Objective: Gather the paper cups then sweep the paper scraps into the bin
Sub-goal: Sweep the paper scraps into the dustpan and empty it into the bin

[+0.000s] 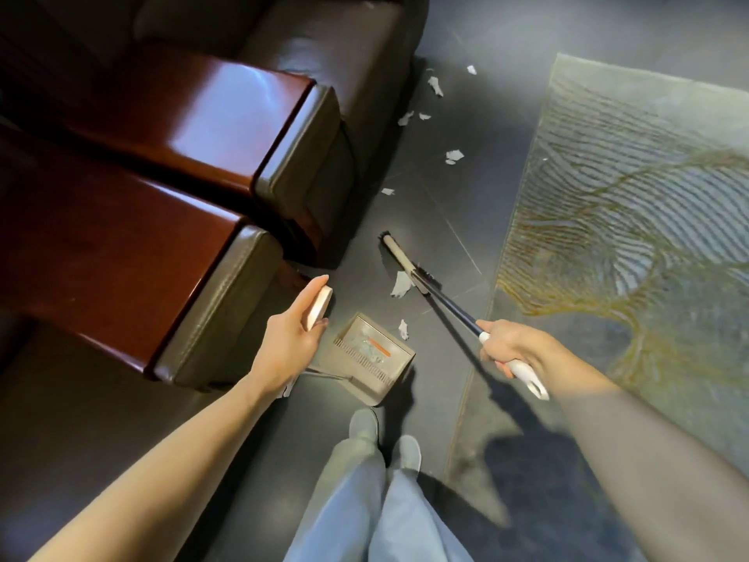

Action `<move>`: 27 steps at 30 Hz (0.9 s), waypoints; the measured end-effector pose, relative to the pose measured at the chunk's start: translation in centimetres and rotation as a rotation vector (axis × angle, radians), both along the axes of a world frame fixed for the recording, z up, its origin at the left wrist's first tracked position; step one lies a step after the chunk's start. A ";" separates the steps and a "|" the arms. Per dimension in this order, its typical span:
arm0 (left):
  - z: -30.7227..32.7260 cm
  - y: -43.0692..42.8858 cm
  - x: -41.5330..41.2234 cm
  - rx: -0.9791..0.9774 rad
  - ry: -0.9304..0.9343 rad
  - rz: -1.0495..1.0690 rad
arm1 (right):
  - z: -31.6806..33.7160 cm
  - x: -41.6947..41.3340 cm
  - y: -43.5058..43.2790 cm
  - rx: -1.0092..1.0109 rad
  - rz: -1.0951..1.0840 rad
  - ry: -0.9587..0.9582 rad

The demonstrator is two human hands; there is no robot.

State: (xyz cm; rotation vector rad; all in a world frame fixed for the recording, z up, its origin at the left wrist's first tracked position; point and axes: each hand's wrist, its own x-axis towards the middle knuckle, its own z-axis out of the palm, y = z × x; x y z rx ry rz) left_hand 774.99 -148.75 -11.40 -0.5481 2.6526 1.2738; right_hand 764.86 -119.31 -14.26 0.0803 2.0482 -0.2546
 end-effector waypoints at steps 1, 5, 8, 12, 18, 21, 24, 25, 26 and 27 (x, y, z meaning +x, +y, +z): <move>0.0 0.1 -0.4 0.006 0.012 0.007 | 0.5 0.5 -0.2 0.009 0.036 -0.021; -0.1 0.6 -2.1 0.041 0.058 0.034 | 2.7 3.4 0.2 -0.006 0.117 -0.116; 0.0 0.1 -3.5 0.095 0.059 0.002 | 4.2 4.3 1.2 -0.048 0.069 -0.243; 0.2 -1.6 -4.3 0.113 0.058 -0.023 | 6.4 3.8 2.5 -0.094 -0.072 -0.309; 0.3 -3.6 -7.3 0.109 0.103 0.020 | 7.4 1.1 2.2 -0.184 -0.320 -0.231; 0.2 -4.0 -10.1 0.105 0.125 0.021 | 7.7 -2.3 2.3 -0.242 -0.418 -0.187; 0.2 -4.1 -13.7 0.105 0.142 0.031 | 7.5 -6.7 2.3 -0.284 -0.477 -0.151; 0.2 -4.1 -15.1 0.093 0.154 0.031 | 7.1 -8.4 2.3 -0.302 -0.498 -0.132; 0.1 -4.2 -16.5 0.084 0.166 0.032 | 6.7 -10.3 2.2 -0.321 -0.529 -0.113; 0.0 -4.3 -18.1 0.077 0.174 0.035 | 6.2 -12.2 2.0 -0.338 -0.573 -0.098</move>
